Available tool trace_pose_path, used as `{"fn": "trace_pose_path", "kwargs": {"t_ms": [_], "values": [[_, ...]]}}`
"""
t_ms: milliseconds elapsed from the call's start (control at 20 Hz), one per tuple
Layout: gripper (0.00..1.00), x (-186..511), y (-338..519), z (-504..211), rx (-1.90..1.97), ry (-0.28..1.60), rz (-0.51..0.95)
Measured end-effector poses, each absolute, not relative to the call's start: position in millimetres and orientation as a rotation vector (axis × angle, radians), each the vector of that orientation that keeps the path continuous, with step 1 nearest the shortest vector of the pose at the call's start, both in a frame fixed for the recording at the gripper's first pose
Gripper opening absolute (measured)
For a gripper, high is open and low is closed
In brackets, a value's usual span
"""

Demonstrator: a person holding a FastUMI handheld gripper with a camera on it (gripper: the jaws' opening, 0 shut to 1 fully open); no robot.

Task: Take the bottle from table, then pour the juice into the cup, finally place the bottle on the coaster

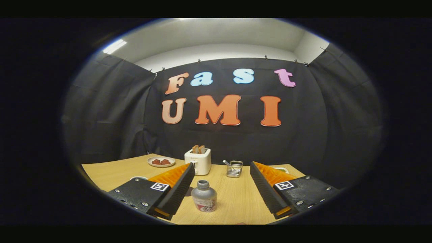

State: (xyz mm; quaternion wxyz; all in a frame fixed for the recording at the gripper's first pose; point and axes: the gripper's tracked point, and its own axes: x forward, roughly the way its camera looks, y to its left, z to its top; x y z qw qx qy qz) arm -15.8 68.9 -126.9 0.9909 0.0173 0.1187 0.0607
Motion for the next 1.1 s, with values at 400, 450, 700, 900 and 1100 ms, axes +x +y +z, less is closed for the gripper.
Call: {"fn": "trace_pose_path", "kwargs": {"t_ms": [400,450,700,900,1100], "values": [[0.98,-28,101,-206,0.053,0.363,0.186],[0.98,-28,105,-215,0.057,0.377,0.193],[0.98,-29,113,-249,0.060,0.434,0.203],[0.98,-26,117,-274,0.060,0.472,0.198],[0.92,-22,116,-295,0.071,0.498,0.177]]}}
